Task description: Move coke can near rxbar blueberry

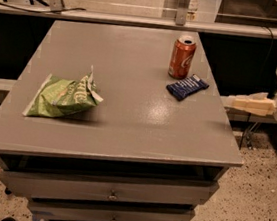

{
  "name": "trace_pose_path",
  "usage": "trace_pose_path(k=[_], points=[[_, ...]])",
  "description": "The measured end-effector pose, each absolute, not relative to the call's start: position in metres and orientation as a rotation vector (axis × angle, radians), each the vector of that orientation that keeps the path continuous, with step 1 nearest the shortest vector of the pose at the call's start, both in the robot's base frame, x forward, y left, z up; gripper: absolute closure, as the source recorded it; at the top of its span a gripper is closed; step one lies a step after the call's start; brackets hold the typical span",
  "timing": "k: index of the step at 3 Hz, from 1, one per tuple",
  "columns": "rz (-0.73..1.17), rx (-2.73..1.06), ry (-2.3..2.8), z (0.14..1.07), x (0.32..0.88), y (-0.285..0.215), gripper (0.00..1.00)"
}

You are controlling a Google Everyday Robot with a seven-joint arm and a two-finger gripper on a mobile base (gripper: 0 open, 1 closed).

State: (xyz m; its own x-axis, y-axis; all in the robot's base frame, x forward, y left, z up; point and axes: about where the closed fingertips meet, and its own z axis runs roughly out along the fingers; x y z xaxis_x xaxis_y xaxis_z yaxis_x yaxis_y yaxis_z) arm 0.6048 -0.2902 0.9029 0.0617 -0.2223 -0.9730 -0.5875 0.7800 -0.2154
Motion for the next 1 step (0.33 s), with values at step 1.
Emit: trace_pose_path(k=[1], points=[[0.31, -0.681, 1.518, 0.9028, 0.6023, -0.2927, 0.0]])
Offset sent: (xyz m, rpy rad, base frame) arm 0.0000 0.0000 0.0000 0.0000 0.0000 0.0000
